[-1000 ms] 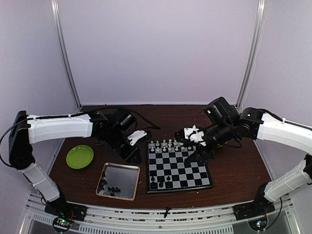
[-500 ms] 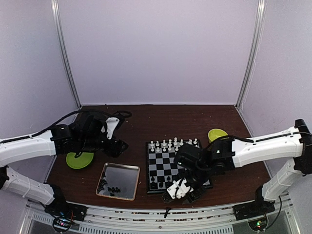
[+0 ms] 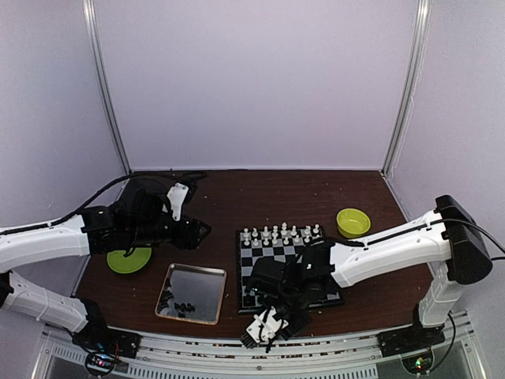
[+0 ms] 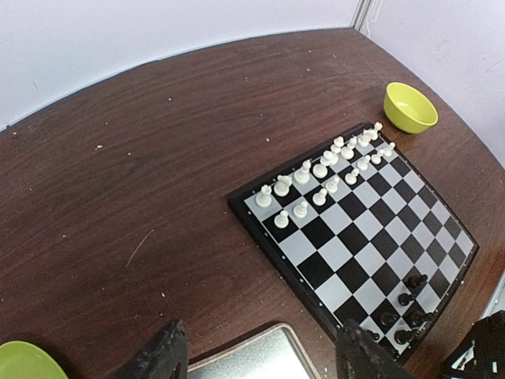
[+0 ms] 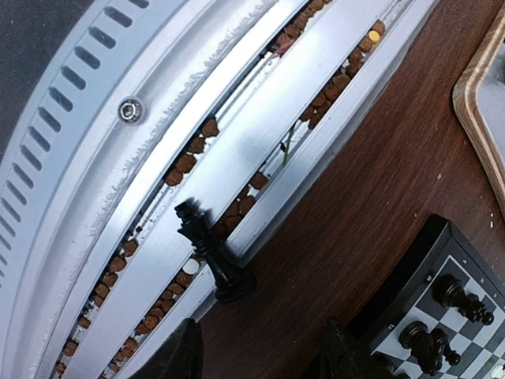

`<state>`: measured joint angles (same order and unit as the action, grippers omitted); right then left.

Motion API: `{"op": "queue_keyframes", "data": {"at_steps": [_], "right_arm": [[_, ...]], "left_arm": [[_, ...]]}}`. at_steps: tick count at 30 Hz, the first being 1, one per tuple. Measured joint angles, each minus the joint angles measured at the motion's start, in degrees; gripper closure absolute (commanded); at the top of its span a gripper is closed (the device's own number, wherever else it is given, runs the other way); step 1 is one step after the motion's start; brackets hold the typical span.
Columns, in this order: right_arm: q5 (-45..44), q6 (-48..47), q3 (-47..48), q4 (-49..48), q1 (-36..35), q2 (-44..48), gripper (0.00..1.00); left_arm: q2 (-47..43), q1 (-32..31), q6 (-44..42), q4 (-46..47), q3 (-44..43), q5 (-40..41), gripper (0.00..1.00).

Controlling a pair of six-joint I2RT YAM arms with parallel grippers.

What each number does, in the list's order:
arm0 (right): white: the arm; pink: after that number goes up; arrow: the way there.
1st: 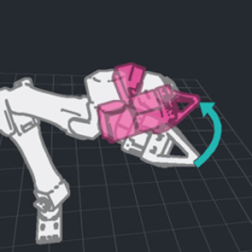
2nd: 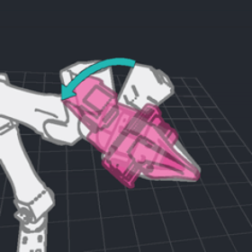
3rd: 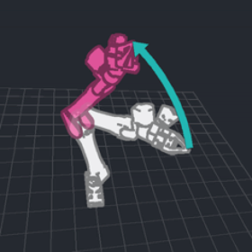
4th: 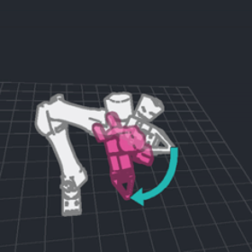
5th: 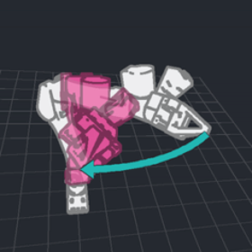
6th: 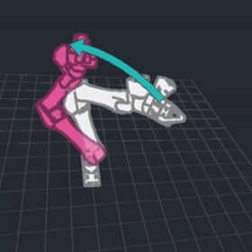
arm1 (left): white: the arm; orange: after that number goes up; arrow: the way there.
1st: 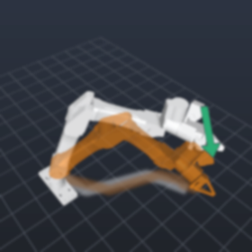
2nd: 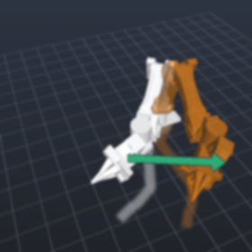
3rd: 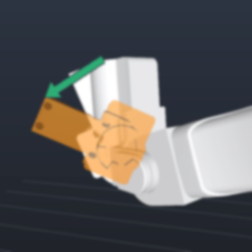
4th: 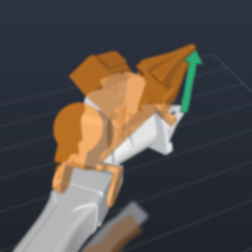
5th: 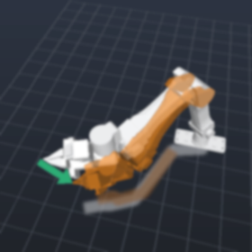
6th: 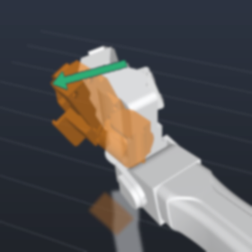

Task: Set up the chess pieces on the board
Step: Pick up the queen from the corner of the board.

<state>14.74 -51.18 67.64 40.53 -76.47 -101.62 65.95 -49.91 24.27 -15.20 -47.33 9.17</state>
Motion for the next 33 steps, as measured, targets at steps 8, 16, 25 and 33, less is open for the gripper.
{"op": "queue_keyframes", "data": {"at_steps": [8, 16, 25, 33], "right_arm": [[0.44, -1.62, 3.32, 3.34, -1.42, -3.93, 0.52], [-0.5, -1.57, 4.22, 3.96, -2.91, -6.54, 0.58], [-1.2, -1.53, 4.59, 4.87, -3.19, -7.85, 0.72], [-1.55, -0.68, 4.98, 5.73, -3.43, -8.02, 0.87]], "left_arm": [[0.87, 0.0, 0.61, 1.7, 0.11, -1.44, 0.35], [1.79, 0.0, 0.96, 2.54, 0.83, -2.58, 0.36], [3.21, 0.0, 1.36, 3.32, 0.83, -3.72, 0.37], [3.39, 0.0, 1.05, 3.32, 0.83, -4.09, 0.41]]}}
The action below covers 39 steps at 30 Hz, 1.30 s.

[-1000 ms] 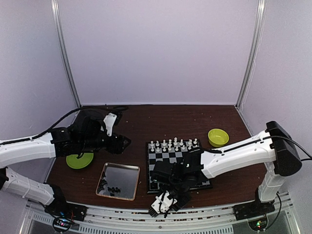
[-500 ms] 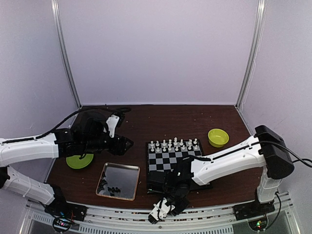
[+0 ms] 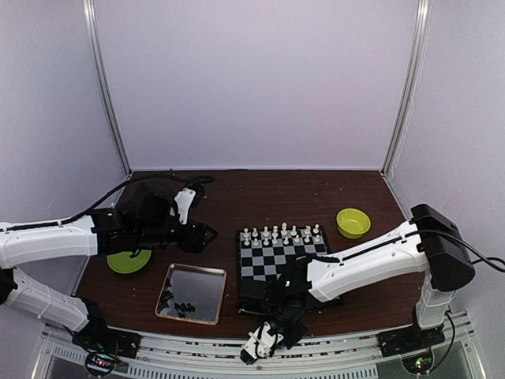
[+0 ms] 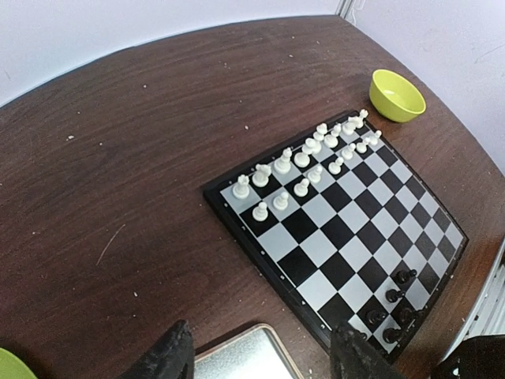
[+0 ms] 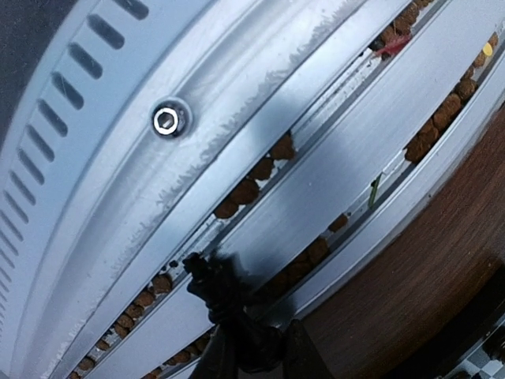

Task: Set up the chess pieces on the board
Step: Pick up the queen from the corner of the board, then pass from the right arm to the left

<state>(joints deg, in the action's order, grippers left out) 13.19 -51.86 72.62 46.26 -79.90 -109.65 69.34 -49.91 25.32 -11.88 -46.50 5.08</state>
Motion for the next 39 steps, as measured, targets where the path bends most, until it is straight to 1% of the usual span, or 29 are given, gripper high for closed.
{"op": "queue_keyframes", "data": {"at_steps": [4, 7, 9, 11, 14, 15, 18, 21, 26, 32, 35, 39], "right_arm": [[0.26, 1.38, 0.0, 1.38, 1.29, 2.03, 0.88], [3.87, 3.93, 0.0, 2.89, 5.79, 7.78, 0.88], [8.07, 6.38, 0.0, 3.43, 10.88, 12.81, 0.89], [14.1, 9.66, -0.02, 3.23, 17.88, 18.32, 0.89], [24.5, 15.76, -2.1, 0.04, 27.93, 26.12, 0.89], [26.23, 17.38, -2.89, -0.68, 32.65, 27.67, 0.89], [34.62, 23.54, -6.88, -4.9, 41.83, 31.5, 0.88], [40.89, 28.5, -9.55, -8.09, 47.93, 31.85, 0.88], [46.4, 32.98, -11.19, -10.73, 50.38, 31.78, 0.87], [48.74, 35.36, -11.52, -13.11, 50.69, 33.03, 0.87], [48.98, 35.56, -11.67, -13.64, 50.71, 33.53, 0.87], [49.18, 35.58, -11.96, -13.79, 50.9, 33.59, 0.86]], "left_arm": [[0.0, 0.0, -2.14, 0.37, -0.07, 0.02, 0.42], [0.13, 0.0, -4.02, 0.79, -1.16, -0.07, 0.45], [0.61, 0.0, -5.4, 1.53, -2.84, -0.7, 0.46], [1.38, -0.17, -6.88, 3.37, -4.66, -1.6, 0.47], [1.77, -1.53, -10.12, 8.11, -5.53, -3.37, 0.5], [1.92, -2.34, -11.41, 9.66, -5.53, -4.15, 0.51], [3.34, -5.09, -15.1, 14.38, -5.68, -7.15, 0.52], [6.34, -7.63, -18.23, 18.32, -6.62, -11.15, 0.52], [13.51, -10.14, -19.52, 22.53, -11.72, -17.16, 0.48], [23.06, -11.65, -17.92, 26.4, -19.93, -23.1, 0.48], [25.79, -11.72, -16.63, 26.86, -22.12, -25.49, 0.5], [27.91, -11.74, -15.74, 26.77, -24.44, -27.5, 0.57]]}}
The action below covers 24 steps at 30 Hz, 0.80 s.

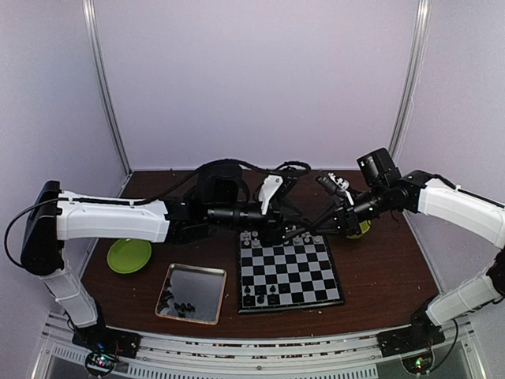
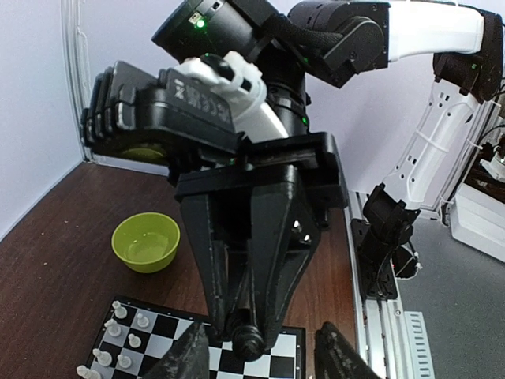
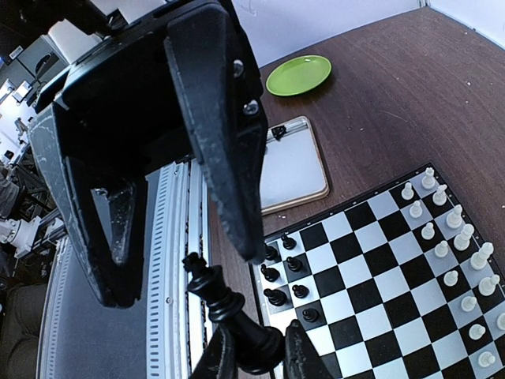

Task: Set up the chess pieces on the board
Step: Pass from the right arm to the left

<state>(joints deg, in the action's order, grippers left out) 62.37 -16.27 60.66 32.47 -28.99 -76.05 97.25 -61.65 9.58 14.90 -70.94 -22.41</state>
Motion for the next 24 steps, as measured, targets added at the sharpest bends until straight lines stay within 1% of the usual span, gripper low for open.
{"op": "queue_keyframes", "data": {"at_steps": [9, 19, 24], "right_arm": [[0.42, -0.31, -0.02, 0.0, 0.11, 0.0, 0.85], [0.57, -0.63, -0.11, 0.35, 0.15, 0.37, 0.84], [0.55, -0.87, -0.17, 0.74, 0.26, 0.39, 0.82]], "left_arm": [[1.84, -0.09, 0.79, -3.02, -3.43, -0.46, 0.72], [3.17, -0.09, 0.76, -6.34, -4.94, 0.42, 0.9], [3.37, -0.26, -0.17, -7.91, -5.84, 1.01, 0.96]]}}
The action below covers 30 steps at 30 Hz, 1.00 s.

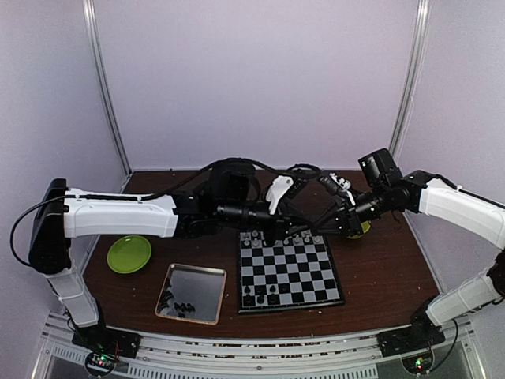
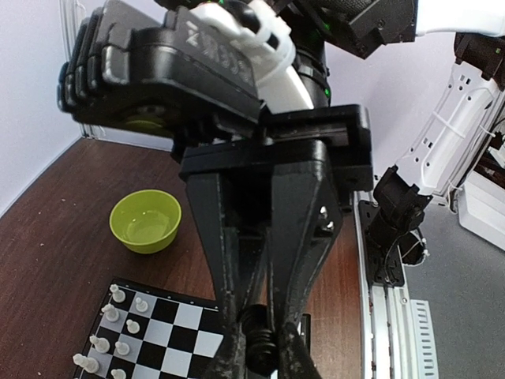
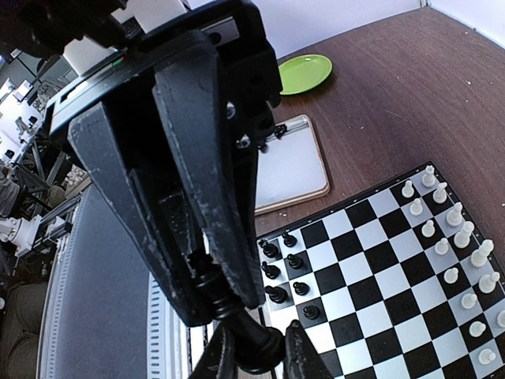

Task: Set up the chess pieces on the board
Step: Pass from the right arm to the left, then place the queen at d8.

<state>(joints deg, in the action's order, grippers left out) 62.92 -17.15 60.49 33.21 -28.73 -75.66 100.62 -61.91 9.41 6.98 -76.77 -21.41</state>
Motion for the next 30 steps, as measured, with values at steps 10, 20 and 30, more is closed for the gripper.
{"op": "queue_keyframes", "data": {"at_steps": [10, 20, 30], "right_arm": [[-1.07, -6.99, 0.15, 5.86, 2.86, 0.46, 0.4], [-1.2, -11.15, 1.92, 10.95, 11.85, 1.16, 0.41], [-3.89, -11.17, 1.9, 10.25, 11.85, 2.64, 0.43]], "left_arm": [[0.0, -0.02, -4.87, -12.44, -5.64, 2.99, 0.98], [-0.92, -0.76, -13.99, -30.25, -7.37, 5.33, 0.97], [9.01, -5.33, -20.31, -38.91, -14.99, 6.29, 0.97]]}}
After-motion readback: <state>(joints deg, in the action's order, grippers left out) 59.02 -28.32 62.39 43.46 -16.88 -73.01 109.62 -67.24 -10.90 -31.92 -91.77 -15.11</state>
